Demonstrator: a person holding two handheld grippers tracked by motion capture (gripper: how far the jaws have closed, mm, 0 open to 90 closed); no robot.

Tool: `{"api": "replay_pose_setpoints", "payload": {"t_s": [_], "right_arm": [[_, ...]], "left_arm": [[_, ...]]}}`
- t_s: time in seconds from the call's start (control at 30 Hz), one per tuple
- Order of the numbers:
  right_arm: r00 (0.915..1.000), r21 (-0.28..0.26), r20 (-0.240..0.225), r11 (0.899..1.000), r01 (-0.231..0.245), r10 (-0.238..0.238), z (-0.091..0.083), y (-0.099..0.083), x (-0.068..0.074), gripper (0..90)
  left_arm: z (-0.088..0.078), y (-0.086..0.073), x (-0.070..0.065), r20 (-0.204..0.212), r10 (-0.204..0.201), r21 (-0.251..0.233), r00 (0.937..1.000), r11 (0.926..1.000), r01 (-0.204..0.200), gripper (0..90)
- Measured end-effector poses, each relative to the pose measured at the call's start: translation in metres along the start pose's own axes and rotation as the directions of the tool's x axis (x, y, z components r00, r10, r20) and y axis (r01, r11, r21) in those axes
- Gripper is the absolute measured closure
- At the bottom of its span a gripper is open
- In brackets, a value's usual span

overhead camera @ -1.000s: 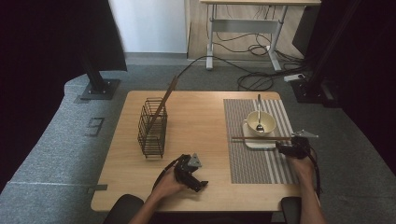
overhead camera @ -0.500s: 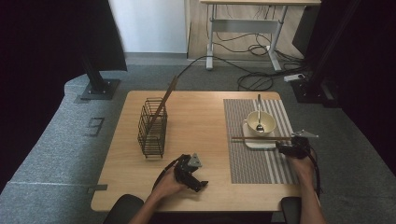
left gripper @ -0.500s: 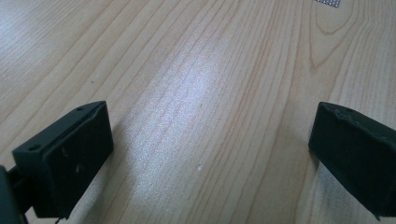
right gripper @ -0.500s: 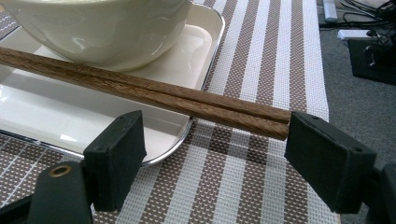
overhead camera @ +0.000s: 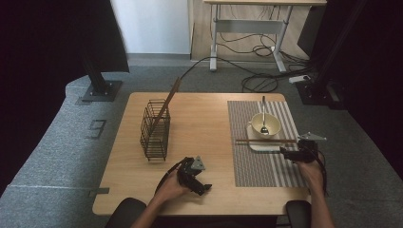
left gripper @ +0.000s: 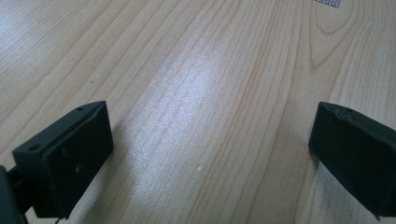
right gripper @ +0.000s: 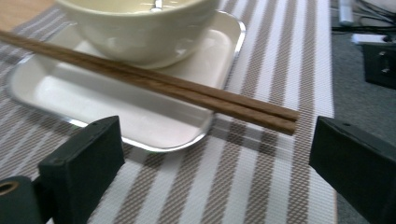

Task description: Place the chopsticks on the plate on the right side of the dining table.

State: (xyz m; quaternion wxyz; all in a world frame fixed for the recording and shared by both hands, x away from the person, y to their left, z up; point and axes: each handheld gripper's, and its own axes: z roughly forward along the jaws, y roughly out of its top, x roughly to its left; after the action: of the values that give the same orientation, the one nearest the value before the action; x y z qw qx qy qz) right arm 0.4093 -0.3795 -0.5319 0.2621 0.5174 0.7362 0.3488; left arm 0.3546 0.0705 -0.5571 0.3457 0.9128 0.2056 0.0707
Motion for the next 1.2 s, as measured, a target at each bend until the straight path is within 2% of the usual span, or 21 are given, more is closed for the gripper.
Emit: {"api": "replay_pose_setpoints", "payload": {"t_s": [0.2,0.5,0.73,0.93,1.07,1.2], "right_arm": [[0.9985,-0.009,-0.018,0.999,0.052,-0.052,-0.018,0.006,0.01,1.1],[0.9966,-0.008,-0.053,0.998,0.063,-0.064,-0.051,0.008,0.022,1.1],[0.9903,-0.018,-0.099,0.995,0.096,-0.098,-0.073,0.014,0.044,1.0],[0.9737,-0.002,-0.162,0.987,0.162,-0.161,-0.087,0.023,0.075,1.0],[0.9549,-0.008,-0.224,0.98,0.199,-0.195,-0.087,0.028,0.099,1.1],[0.9342,-0.002,-0.278,0.973,0.232,-0.223,-0.076,0.029,0.118,0.6]], "left_arm": [[0.0,0.0,0.0,0.0,0.0,0.0,1.0,1.0,0.0,0.0],[0.0,0.0,0.0,0.0,0.0,0.0,1.0,1.0,0.0,0.0],[0.0,0.0,0.0,0.0,0.002,0.001,1.0,1.0,-0.002,0.0],[0.0,0.0,0.0,-0.001,0.001,0.0,1.0,1.0,-0.001,0.0],[0.0,0.0,0.0,-0.001,0.0,0.0,1.0,1.0,0.0,0.0],[0.0,0.0,0.0,-0.002,-0.004,-0.003,1.0,1.0,0.004,0.0]]}}
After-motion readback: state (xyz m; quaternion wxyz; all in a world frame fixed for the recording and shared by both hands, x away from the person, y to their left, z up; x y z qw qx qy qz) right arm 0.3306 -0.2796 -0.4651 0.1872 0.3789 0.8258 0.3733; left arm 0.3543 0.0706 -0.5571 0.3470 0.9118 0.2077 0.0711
